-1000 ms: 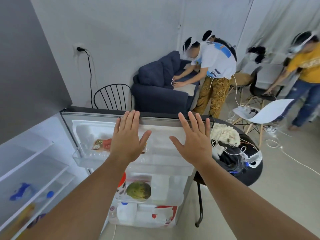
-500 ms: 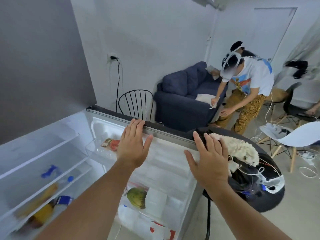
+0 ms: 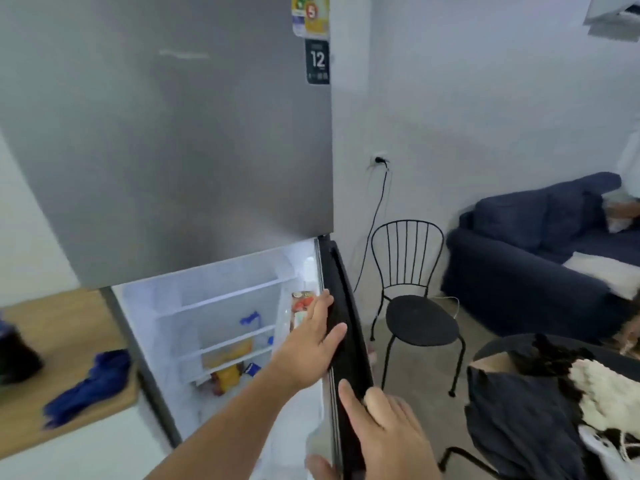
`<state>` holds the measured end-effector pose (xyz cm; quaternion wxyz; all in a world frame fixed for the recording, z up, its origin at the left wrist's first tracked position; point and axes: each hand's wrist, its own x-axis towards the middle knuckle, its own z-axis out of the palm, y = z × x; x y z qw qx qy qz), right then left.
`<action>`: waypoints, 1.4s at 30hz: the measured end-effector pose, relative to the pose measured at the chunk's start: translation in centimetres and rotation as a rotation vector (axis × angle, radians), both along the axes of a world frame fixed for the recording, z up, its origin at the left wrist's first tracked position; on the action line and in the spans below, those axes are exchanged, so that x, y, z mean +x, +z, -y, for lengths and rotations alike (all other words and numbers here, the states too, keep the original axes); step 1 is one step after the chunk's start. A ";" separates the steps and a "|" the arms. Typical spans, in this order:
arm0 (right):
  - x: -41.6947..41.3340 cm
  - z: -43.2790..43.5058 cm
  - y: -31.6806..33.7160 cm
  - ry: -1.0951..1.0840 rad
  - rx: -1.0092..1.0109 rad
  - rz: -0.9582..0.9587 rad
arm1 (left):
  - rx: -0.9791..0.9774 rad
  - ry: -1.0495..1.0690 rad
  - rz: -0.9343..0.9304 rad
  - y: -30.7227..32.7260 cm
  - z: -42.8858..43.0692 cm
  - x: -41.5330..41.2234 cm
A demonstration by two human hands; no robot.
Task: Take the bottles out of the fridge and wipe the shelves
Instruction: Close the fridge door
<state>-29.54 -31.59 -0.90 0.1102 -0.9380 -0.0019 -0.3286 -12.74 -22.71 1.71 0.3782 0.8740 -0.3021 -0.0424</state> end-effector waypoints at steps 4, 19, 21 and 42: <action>4.3 -2.0 -2.3 0.310 -0.103 -0.011 | 0.089 -0.039 -0.157 1.0 -8.5 -0.2; 24.2 -15.8 -6.0 0.472 -0.209 -0.010 | 0.663 0.199 0.567 0.8 -25.5 5.3; 26.4 -15.8 -5.4 0.471 -0.296 -0.024 | 0.677 0.272 0.629 -1.0 -26.4 7.0; 38.2 -19.4 -5.2 0.415 -0.254 -0.096 | 0.677 0.528 0.631 -7.6 -29.5 19.2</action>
